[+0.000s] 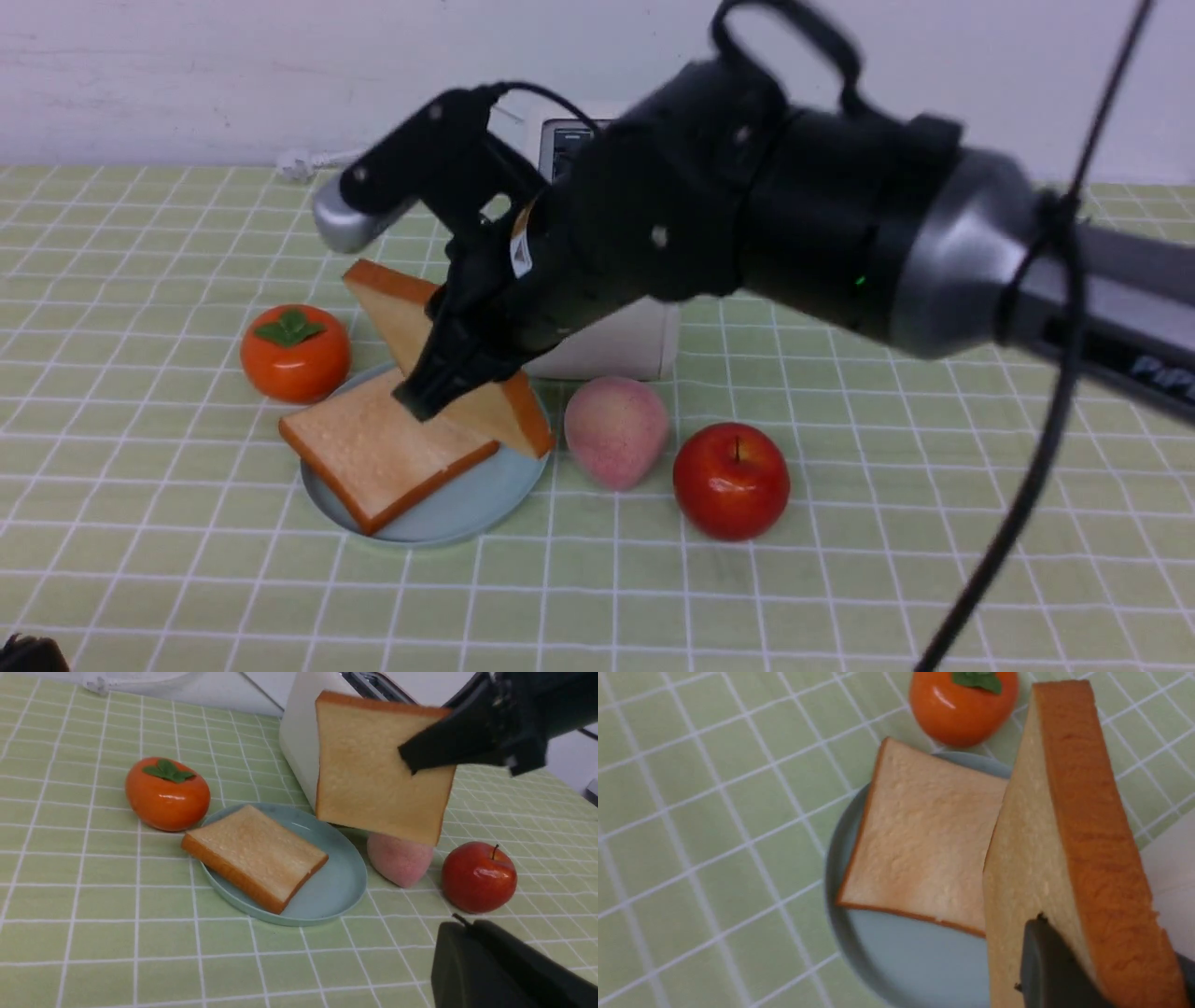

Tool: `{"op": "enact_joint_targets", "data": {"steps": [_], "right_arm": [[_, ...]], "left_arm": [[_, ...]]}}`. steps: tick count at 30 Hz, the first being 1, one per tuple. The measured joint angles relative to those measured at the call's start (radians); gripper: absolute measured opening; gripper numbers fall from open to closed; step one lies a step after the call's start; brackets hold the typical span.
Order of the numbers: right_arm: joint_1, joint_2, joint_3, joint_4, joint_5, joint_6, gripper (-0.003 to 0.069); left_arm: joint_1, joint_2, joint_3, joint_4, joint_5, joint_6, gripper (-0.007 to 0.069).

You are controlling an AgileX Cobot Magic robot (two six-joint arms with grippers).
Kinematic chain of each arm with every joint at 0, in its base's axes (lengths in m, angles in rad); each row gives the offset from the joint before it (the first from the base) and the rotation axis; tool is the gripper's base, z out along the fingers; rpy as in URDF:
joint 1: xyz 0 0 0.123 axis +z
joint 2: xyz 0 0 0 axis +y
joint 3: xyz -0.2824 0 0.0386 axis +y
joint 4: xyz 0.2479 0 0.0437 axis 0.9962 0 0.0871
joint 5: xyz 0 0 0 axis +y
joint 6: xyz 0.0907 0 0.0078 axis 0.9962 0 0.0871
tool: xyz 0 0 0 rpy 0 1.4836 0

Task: Take toasted bread from bread machine on green coffee tablecloth place on plate.
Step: 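Place the held slice of bread on top of the slice on the plate with the right gripper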

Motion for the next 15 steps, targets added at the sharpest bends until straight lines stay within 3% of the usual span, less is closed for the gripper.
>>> {"op": "enact_joint_targets", "data": {"steps": [6,10,15], "right_arm": [[-0.015,0.088,0.002,-0.156,-0.156,0.008,0.0118],[-0.015,0.142,0.002,-0.302,-0.214,0.082,0.0118],[-0.015,0.162,0.002,-0.365,-0.219,0.177,0.0169]], "left_arm": [[0.0,0.0,0.036,-0.037,-0.036,0.012,-0.0013],[0.0,0.0,0.036,-0.048,-0.047,0.015,-0.0013],[0.0,0.0,0.037,-0.049,-0.05,0.015,-0.0013]]}}
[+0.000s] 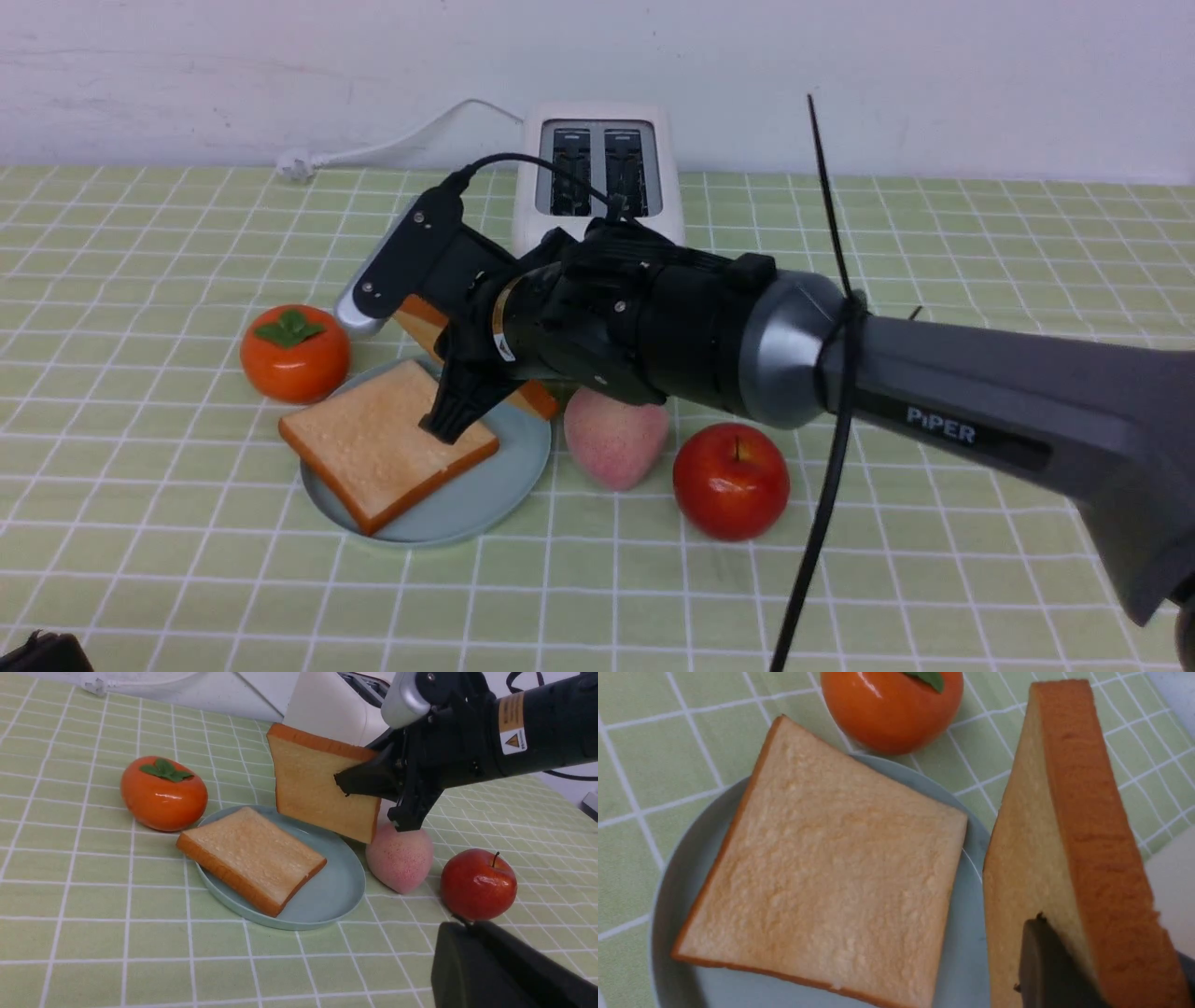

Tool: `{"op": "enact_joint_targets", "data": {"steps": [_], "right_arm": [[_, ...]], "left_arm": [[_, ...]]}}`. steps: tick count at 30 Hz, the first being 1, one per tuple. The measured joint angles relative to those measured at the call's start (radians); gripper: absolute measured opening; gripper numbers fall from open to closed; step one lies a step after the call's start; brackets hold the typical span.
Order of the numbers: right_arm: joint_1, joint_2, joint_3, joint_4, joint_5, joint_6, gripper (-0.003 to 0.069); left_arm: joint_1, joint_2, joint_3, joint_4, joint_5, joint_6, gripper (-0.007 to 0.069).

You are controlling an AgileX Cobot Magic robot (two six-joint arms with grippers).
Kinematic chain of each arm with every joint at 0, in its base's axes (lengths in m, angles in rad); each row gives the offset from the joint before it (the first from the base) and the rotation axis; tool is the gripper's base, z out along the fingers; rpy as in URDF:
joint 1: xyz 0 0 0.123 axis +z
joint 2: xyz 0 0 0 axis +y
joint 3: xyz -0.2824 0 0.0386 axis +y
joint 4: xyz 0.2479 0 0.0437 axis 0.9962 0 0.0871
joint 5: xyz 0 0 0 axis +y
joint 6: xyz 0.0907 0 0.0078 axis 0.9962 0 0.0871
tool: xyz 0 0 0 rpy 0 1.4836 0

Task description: Take toasted bread from bread machine on green coffee tablecloth place on plate.

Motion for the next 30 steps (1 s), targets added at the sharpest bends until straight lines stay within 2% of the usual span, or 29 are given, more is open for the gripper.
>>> {"op": "enact_joint_targets", "data": {"steps": [2,3,7,8,9,11,14,21,22,24,30], "right_arm": [[0.0,0.001,0.0,-0.003,0.0,0.052,0.0236],[0.0,0.001,0.0,-0.004,0.0,0.098,0.0325],[0.002,0.001,0.0,-0.006,0.006,0.16,0.0521],[0.002,0.001,0.0,-0.006,0.008,0.162,0.0521],[0.011,-0.004,0.0,-0.006,0.033,0.175,0.0583],[0.033,-0.015,0.0,-0.007,0.069,0.179,0.0618],[0.085,-0.056,0.0,-0.007,0.131,0.182,0.0626],[0.212,-0.199,0.0,-0.007,0.281,0.166,0.0543],[0.249,-0.262,0.0,-0.007,0.369,0.158,0.0489],[0.267,-0.311,0.0,-0.006,0.443,0.153,0.0434],[0.278,-0.513,0.003,0.032,0.773,0.162,0.0115]], "left_arm": [[0.0,0.0,0.0,-0.001,-0.001,0.0,-0.0013],[0.0,0.0,0.0,-0.002,-0.002,0.0,-0.0013],[0.0,0.0,0.0,-0.002,-0.002,0.0,-0.0013],[0.0,0.0,0.0,-0.002,-0.002,0.0,-0.0013],[0.0,0.0,0.0,-0.002,-0.002,0.0,-0.0013],[0.0,0.0,0.0,-0.002,-0.003,0.001,-0.0013],[0.0,0.0,0.0,-0.002,-0.003,0.001,-0.0013],[0.0,0.0,0.0,-0.01,-0.004,0.001,-0.0012],[0.0,0.0,0.0,-0.019,-0.004,0.001,-0.0012],[0.0,0.0,0.0,-0.024,-0.004,0.001,-0.0011],[0.0,0.0,-0.004,-0.028,0.0,0.001,-0.0011]]}}
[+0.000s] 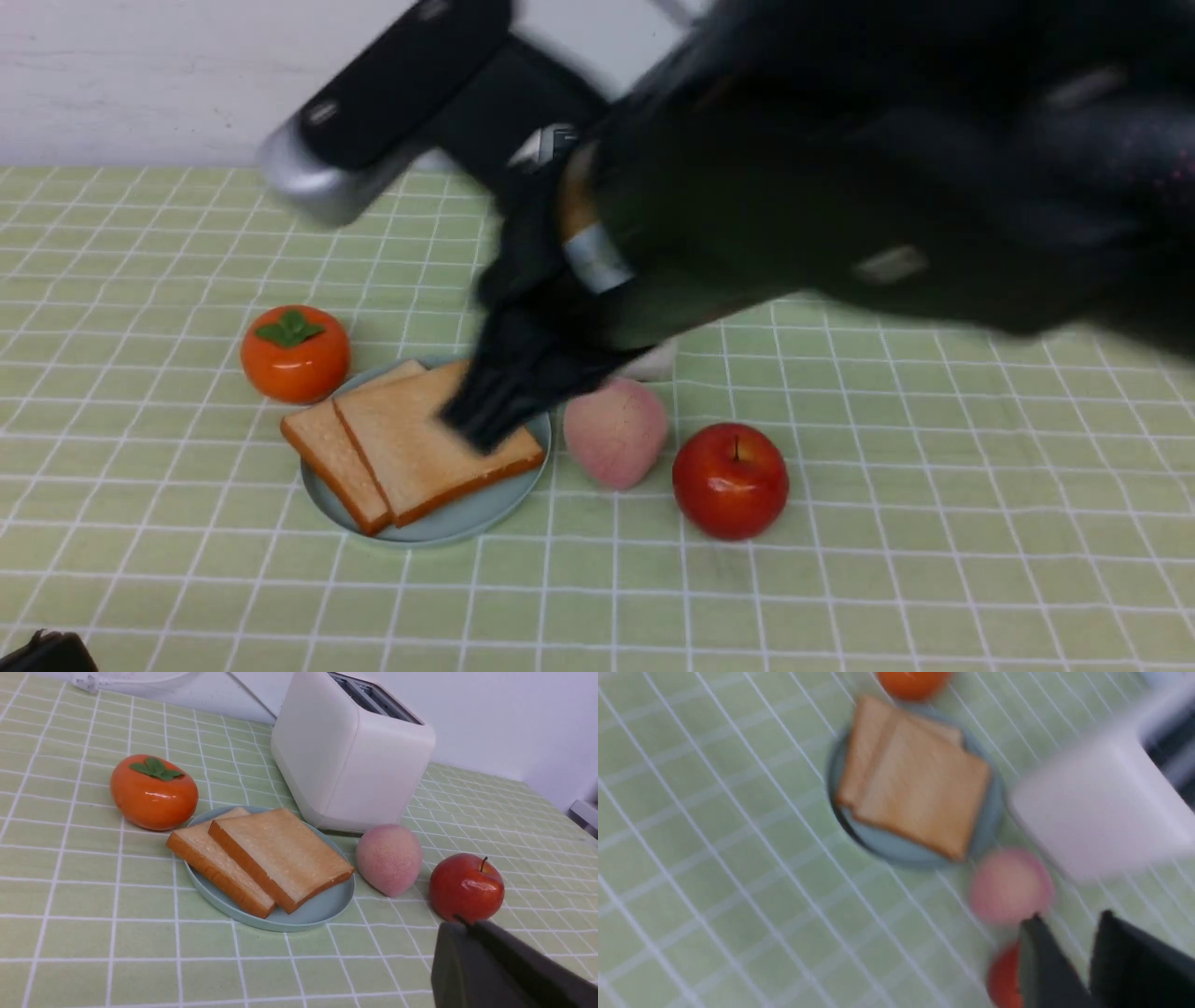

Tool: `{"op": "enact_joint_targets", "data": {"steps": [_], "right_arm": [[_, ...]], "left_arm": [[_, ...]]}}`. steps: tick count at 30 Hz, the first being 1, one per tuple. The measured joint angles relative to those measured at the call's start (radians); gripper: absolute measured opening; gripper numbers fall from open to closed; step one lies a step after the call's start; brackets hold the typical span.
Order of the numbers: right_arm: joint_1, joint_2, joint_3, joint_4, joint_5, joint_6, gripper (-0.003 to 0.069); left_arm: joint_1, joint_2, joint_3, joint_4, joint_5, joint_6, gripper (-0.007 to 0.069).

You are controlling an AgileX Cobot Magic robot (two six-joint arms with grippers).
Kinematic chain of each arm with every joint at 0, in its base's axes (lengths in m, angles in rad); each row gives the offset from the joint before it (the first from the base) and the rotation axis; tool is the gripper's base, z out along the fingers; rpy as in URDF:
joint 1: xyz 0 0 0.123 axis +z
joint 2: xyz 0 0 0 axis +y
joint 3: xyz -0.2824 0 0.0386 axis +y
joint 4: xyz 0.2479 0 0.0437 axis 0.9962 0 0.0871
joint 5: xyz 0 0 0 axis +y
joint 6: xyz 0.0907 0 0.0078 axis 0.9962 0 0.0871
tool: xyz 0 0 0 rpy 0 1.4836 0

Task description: Take toasted bread from bread machine on green coffee tablecloth place on plate.

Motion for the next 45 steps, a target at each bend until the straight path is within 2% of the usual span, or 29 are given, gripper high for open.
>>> {"op": "enact_joint_targets", "data": {"steps": [2,4,12,18,34,38,40,45], "right_arm": [[-0.001,-0.083,0.031,0.031,0.061,0.01,0.001],[-0.001,-0.156,0.094,0.069,0.079,0.025,-0.0015],[-0.001,-0.52,0.506,0.133,0.059,0.194,-0.0018],[-0.001,-0.732,0.701,0.138,0.058,0.271,-0.0017],[-0.012,-1.014,0.767,0.116,0.105,0.285,-0.001],[-0.151,-1.078,0.842,0.122,0.046,0.217,-0.001],[-0.324,-1.145,0.976,0.178,-0.141,0.108,-0.001],[-0.68,-1.306,1.341,0.264,-0.531,-0.083,-0.001]], "left_arm": [[0.0,0.0,-0.01,0.0,0.013,0.015,-0.001],[0.0,0.0,-0.013,-0.002,0.02,0.029,-0.001],[0.0,0.0,-0.014,0.0,0.027,0.039,-0.001],[0.0,0.0,-0.014,0.002,0.027,0.039,-0.0003],[0.0,0.0,-0.014,0.003,0.034,0.039,0.0004],[0.0,0.0,-0.014,0.003,0.035,0.039,0.0005],[0.0,0.0,-0.014,0.003,0.036,0.039,0.0006],[0.0,0.0,-0.014,0.003,0.037,0.039,0.0011]]}}
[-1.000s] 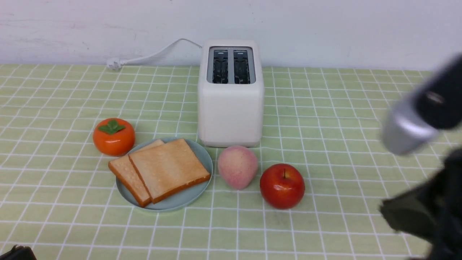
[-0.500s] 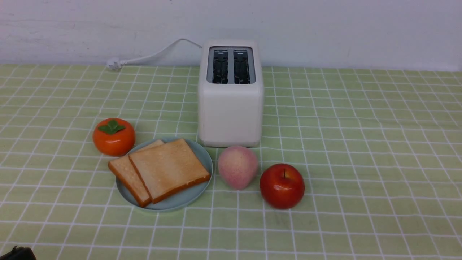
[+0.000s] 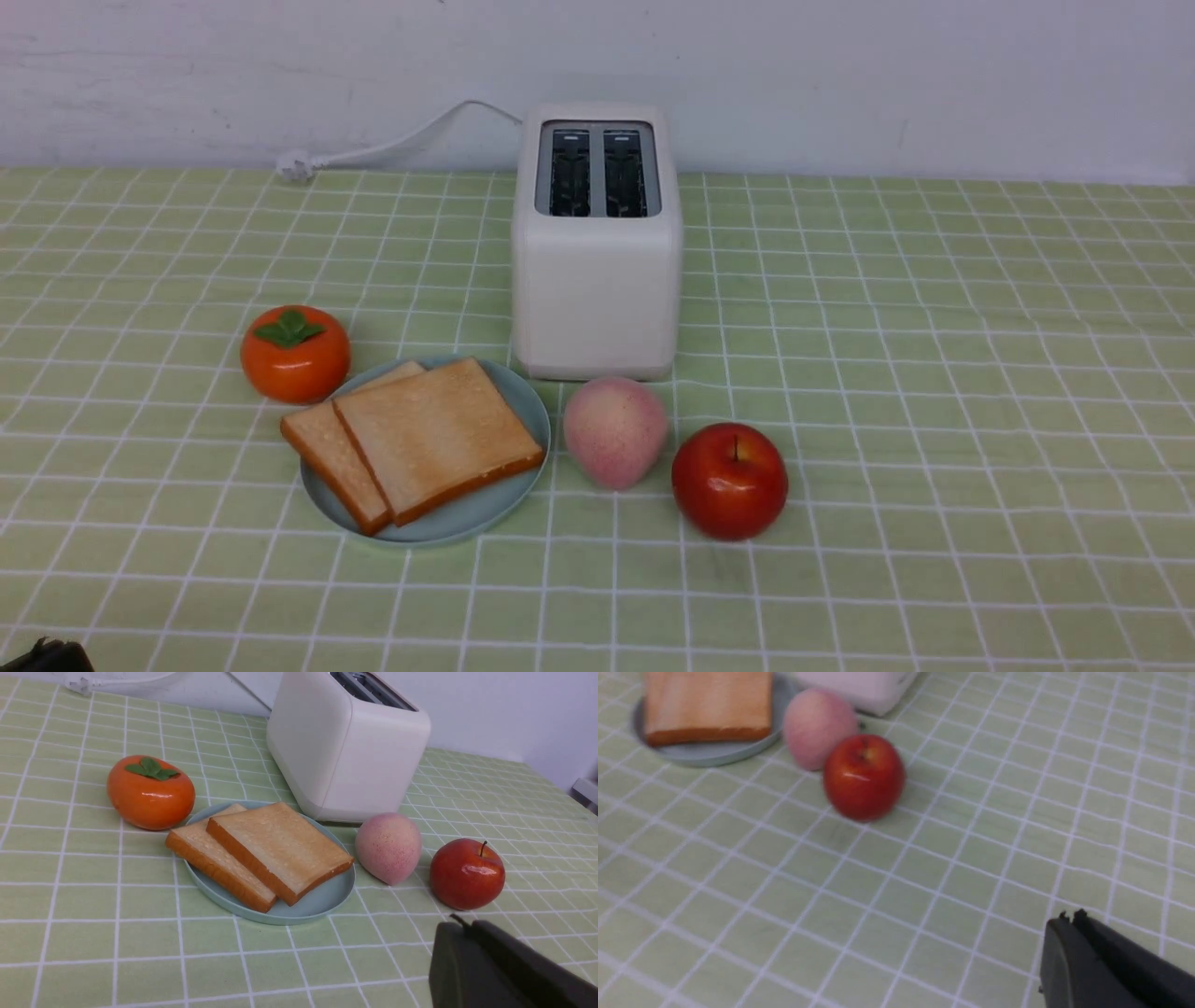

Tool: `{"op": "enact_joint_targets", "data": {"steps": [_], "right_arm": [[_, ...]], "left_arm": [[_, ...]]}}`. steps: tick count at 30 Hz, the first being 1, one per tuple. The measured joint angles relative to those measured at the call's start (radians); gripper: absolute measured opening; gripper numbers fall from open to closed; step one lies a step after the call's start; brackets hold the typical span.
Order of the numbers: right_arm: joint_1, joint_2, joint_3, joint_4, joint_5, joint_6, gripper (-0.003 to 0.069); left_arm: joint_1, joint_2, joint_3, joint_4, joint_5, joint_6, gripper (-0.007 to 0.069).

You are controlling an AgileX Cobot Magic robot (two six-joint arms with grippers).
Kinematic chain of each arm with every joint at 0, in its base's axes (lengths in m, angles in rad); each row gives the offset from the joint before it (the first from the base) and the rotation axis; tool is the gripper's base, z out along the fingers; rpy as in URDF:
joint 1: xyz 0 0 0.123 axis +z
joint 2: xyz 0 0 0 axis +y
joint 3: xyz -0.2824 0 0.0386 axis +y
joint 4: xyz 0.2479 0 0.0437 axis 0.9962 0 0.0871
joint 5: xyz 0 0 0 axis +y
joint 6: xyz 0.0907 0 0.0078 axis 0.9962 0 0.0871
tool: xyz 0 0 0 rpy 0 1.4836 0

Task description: Take toasted bread from bread machine on green coffee tablecloth place on plate.

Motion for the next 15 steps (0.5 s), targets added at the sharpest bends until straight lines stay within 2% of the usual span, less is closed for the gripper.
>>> {"op": "enact_joint_targets", "data": {"steps": [4,6,9,15], "right_arm": [[-0.214,-0.142,0.251,0.064,-0.22,-0.032,-0.001],[-0.282,-0.194,0.342,0.082,-0.304,-0.034,-0.001],[-0.329,-0.247,0.409,0.089,-0.351,-0.037,-0.001],[-0.363,-0.301,0.42,0.099,-0.334,-0.038,-0.001]], "left_arm": [[0.0,0.0,0.0,0.0,0.001,0.0,0.0016],[0.0,0.0,0.0,0.0,0.001,0.0,0.0017],[0.0,0.0,0.0,0.0,0.001,0.0,0.0017],[0.0,-0.001,0.0,0.0,0.002,0.0,0.0017]]}}
